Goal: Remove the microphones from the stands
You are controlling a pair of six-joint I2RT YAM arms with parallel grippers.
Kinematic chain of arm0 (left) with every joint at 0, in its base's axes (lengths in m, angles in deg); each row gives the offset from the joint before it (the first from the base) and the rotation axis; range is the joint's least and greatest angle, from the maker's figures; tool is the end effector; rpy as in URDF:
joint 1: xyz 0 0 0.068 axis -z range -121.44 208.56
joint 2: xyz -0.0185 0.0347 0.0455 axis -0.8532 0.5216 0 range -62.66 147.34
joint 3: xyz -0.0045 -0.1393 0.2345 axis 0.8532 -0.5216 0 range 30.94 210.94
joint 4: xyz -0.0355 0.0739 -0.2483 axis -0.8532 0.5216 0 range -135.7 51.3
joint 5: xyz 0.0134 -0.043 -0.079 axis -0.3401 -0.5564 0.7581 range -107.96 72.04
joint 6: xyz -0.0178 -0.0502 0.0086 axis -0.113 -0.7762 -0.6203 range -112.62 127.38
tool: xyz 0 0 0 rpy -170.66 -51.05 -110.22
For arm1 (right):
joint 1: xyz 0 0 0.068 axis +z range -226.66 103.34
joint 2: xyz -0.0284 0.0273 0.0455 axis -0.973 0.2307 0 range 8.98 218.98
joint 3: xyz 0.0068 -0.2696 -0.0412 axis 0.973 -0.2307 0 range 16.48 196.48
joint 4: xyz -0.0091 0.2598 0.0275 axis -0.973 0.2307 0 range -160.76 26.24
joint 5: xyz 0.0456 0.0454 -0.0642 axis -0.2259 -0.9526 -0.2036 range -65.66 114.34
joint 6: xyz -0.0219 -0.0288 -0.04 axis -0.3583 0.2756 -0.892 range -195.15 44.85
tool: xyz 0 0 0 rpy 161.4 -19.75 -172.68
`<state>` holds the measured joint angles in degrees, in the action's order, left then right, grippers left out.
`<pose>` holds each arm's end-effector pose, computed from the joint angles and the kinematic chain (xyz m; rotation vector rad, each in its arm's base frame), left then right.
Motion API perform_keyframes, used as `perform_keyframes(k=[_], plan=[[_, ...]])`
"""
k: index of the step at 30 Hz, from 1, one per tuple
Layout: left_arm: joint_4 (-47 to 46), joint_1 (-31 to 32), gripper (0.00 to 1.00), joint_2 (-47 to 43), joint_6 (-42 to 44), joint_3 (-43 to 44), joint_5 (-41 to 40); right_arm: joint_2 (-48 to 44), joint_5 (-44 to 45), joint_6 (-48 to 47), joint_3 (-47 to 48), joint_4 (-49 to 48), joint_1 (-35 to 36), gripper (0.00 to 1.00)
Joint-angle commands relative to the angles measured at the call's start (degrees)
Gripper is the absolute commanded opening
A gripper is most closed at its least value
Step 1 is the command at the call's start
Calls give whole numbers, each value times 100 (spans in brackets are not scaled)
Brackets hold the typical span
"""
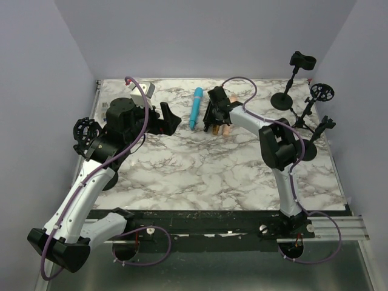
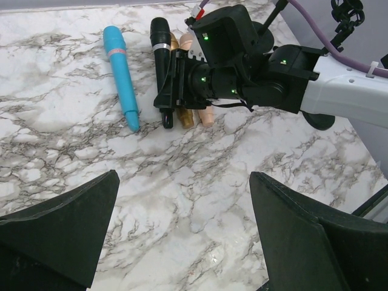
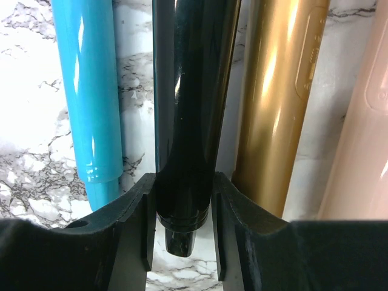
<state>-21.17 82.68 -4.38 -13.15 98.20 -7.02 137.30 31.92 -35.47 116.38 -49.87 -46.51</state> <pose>0.1970 -0.0956 0.4064 0.1970 1.8884 -0.7145 0.4338 0.2465 0.1739 0.2644 2.4455 0.3884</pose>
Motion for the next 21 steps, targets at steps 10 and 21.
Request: perform_keyframes(k=[10, 21], plan=[[-75, 5, 92, 51, 44, -32, 31, 357, -295, -110, 384, 39, -9, 21], [-71, 5, 92, 56, 41, -22, 48, 394, -284, -107, 299, 11, -19, 32]])
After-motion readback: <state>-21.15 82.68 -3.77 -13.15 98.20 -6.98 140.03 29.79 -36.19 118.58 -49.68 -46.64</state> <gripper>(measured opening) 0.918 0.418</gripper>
